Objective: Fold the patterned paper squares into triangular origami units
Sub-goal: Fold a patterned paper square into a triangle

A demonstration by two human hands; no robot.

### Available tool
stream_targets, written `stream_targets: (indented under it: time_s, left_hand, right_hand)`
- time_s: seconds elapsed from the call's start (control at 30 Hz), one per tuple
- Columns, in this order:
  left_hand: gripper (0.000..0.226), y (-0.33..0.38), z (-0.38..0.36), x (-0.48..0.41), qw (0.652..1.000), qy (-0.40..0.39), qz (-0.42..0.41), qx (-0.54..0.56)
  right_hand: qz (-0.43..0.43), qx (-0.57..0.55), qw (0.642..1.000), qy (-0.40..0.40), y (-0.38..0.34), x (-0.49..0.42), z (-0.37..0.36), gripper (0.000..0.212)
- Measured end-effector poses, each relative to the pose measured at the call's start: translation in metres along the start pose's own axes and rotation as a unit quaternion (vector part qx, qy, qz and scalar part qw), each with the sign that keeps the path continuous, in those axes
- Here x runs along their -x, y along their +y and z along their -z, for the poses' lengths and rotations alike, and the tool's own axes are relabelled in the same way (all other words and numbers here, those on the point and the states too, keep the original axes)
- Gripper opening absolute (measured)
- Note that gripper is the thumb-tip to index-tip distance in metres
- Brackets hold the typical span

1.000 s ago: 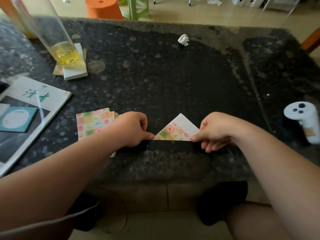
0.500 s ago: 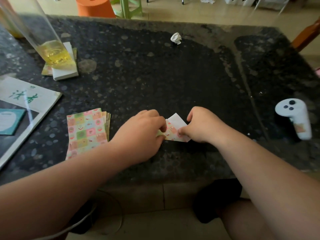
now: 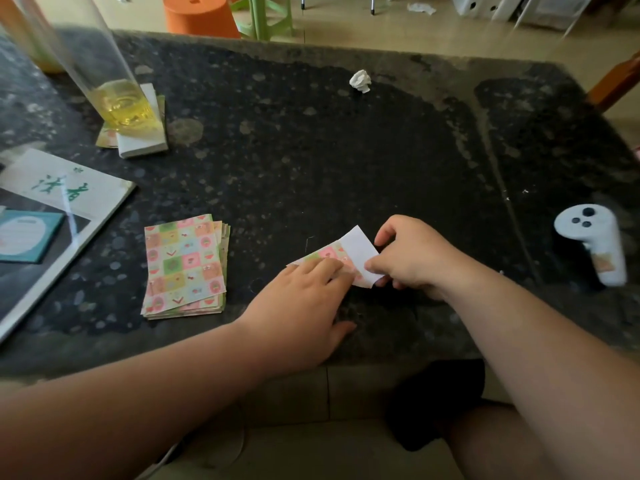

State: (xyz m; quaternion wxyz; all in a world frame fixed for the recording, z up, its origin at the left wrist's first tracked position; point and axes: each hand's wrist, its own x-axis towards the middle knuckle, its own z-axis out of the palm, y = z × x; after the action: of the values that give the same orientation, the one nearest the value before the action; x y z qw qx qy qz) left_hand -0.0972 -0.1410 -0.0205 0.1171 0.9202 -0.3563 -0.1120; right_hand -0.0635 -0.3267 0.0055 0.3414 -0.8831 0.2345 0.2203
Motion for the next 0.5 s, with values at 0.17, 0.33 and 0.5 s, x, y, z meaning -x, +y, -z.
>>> stream_targets:
  time_s: [0.17, 0.33, 0.5]
  left_hand:
    - [0.049, -0.018, 0.009, -0.006, 0.997, 0.076, 0.014, -0.018]
    - [0.014, -0.033, 0.012, -0.012, 0.976, 0.219, -0.007, 0.007]
    - [0.020, -0.037, 0.013, -0.014, 0.970, 0.228, -0.044, 0.074]
  right_hand:
    - [-0.079, -0.352, 0.932, -0.022, 0.002, 0.010, -0.009, 0.018]
    - [-0.083, -0.479, 0.869, -0.092, 0.006, 0.030, -0.020, 0.013]
    - [-0.011, -0.441, 0.891, -0.106, 0.008, 0.030, -0.014, 0.010]
